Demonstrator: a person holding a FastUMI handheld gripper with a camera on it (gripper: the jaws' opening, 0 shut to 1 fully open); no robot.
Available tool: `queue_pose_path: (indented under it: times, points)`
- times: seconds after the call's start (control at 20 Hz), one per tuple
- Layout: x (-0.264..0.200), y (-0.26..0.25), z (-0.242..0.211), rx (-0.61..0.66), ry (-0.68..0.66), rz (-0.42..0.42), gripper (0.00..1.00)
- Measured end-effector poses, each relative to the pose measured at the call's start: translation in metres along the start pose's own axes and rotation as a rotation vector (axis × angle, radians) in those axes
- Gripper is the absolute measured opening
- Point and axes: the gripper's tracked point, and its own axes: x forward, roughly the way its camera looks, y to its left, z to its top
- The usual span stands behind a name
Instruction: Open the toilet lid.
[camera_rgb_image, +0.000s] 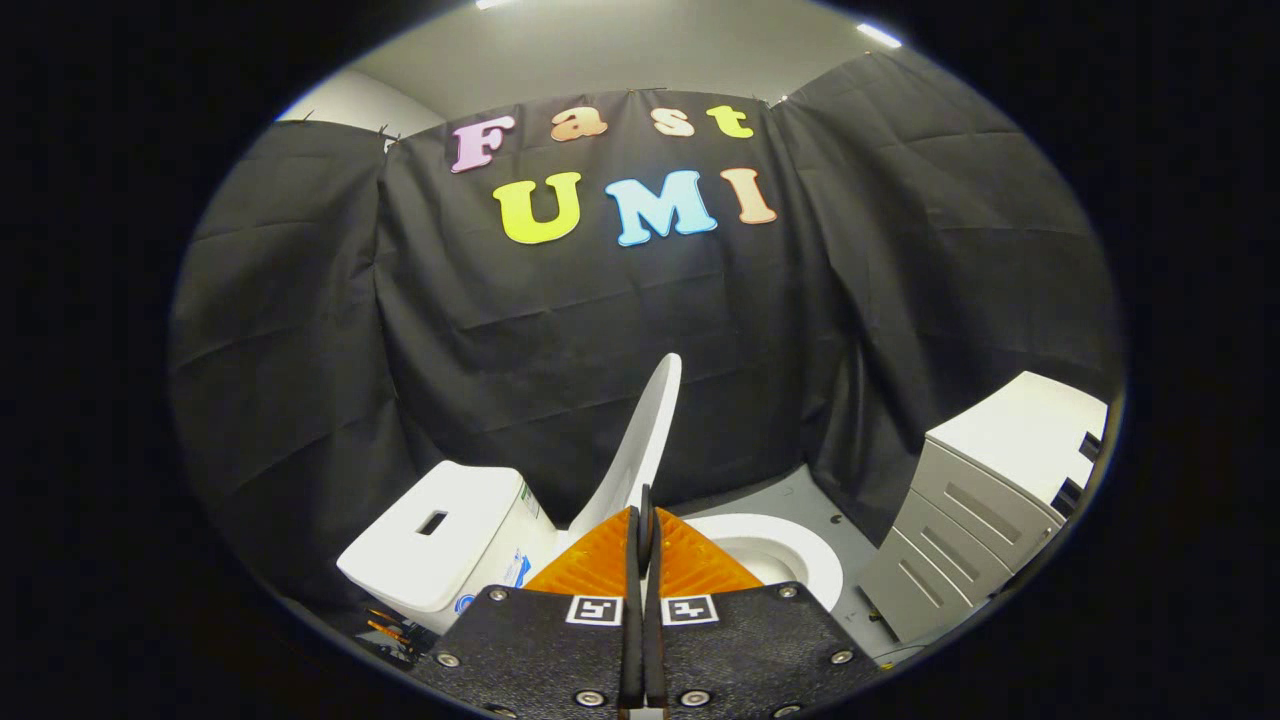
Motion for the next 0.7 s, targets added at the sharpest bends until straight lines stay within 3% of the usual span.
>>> queue_pose_path:
  times: [0.4,0.7]
  points:
    - [-0.003,0.029,0.009,0.014,-0.011,-0.003,0.00]
    - [-0.004,0.060,0.018,-0.056,-0.025,0.005,0.00]
